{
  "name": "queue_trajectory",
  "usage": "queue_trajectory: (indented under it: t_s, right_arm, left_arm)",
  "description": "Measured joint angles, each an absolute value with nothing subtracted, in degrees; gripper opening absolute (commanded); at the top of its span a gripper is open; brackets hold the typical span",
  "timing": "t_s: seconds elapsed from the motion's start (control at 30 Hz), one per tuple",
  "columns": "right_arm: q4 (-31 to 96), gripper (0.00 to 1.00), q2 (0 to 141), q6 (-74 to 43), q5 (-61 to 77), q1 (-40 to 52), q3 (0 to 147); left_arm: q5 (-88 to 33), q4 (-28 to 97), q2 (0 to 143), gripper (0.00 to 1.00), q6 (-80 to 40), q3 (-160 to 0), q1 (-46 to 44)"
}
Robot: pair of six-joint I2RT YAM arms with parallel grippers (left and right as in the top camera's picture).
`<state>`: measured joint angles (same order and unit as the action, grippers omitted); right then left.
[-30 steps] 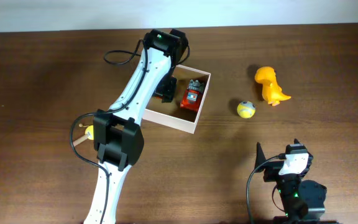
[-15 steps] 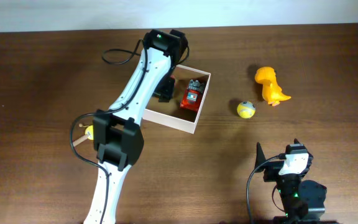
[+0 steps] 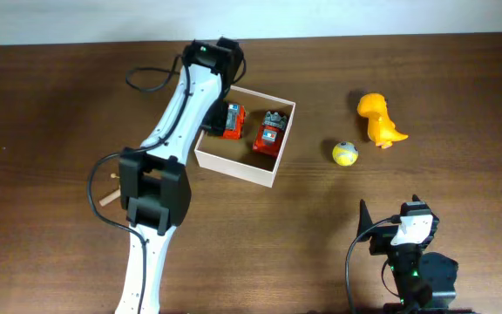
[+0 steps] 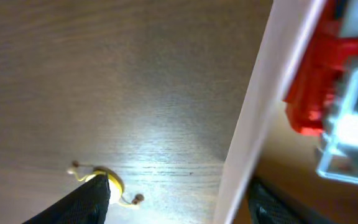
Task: Pack container
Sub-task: 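Lower the truck into the box's left side beside the first truck, then set the truck upright against the box's left wall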
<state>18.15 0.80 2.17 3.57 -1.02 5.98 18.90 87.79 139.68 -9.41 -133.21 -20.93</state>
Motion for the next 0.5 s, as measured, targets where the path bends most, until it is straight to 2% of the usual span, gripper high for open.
queue_trajectory:
  t_s: [0.2,0.5]
  right_arm:
    - [18.15,0.99,0.8,2.2,3.6,-1.02,5.98]
    - [18.15,0.99,0.8,2.17,3.57,-1.02,5.98]
  left_arm:
    - [17.39,84.73,139.59,0.72,-9.58,-127.83,-20.97]
    - [13.17,87.05,139.39,0.72,-13.02,-127.61,-21.04]
